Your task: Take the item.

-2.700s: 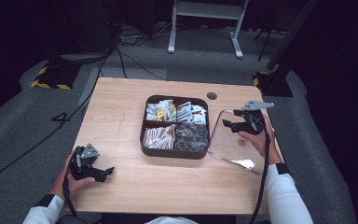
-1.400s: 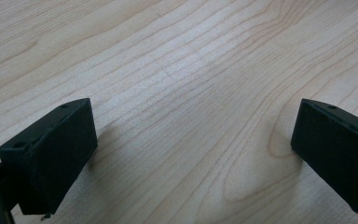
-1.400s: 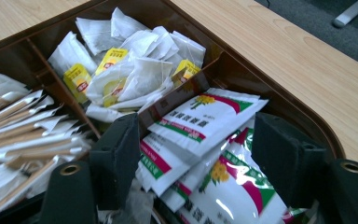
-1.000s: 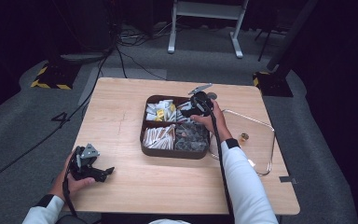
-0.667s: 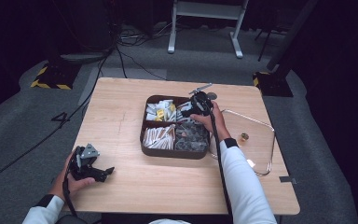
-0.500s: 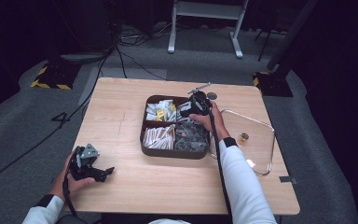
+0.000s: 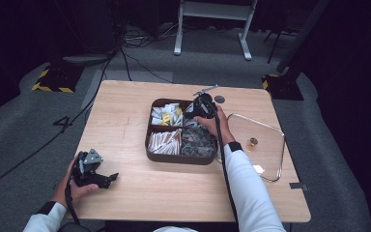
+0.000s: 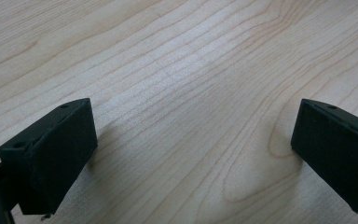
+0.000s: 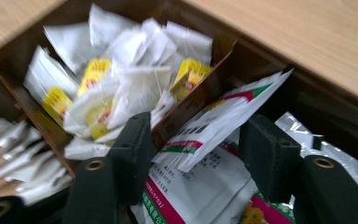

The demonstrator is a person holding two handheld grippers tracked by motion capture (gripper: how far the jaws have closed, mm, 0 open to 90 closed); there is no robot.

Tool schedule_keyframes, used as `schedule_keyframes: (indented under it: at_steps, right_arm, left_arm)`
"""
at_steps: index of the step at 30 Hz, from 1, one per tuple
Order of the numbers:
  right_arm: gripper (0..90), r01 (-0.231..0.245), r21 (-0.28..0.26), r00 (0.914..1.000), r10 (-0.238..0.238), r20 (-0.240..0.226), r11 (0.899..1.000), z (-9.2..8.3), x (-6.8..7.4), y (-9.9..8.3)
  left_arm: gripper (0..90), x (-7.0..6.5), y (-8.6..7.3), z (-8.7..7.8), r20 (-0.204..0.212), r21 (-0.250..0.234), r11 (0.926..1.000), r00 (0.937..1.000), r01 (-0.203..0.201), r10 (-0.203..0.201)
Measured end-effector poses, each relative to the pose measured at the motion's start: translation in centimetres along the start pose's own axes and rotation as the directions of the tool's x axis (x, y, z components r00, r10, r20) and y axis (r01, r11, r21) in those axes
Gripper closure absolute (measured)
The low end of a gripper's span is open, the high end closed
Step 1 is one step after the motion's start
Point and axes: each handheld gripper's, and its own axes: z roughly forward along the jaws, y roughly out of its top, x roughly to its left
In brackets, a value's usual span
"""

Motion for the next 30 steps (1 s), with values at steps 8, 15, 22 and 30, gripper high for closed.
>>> schedule_keyframes:
  at_steps: [8, 15, 22, 30]
  right_arm:
    - [59.7, 0.019, 0.008, 0.9990, -0.019, 0.040, 1.000, 0.9, 0.6, 0.3]
    - [78.9, 0.028, -0.020, 0.9970, -0.027, 0.073, 0.999, 0.7, 0.7, 0.4]
    - [89.3, 0.066, -0.036, 0.9939, -0.063, 0.090, 0.997, 0.2, 0.8, 0.3]
    - [90.0, 0.117, -0.057, 0.9897, -0.111, 0.090, 0.991, -0.9, 1.1, -0.2]
  left_arm:
    - [0.5, 0.0, 0.0, 0.0, 0.000, 0.000, 1.0000, 1.0000, 0.000, 0.000]
    - [0.5, 0.0, 0.0, 0.0, 0.000, 0.000, 1.0000, 1.0000, 0.000, 0.000]
    - [0.5, 0.0, 0.0, 0.0, 0.000, 0.000, 1.0000, 1.0000, 0.000, 0.000]
    - [0.5, 0.0, 0.0, 0.0, 0.000, 0.000, 1.0000, 1.0000, 0.000, 0.000]
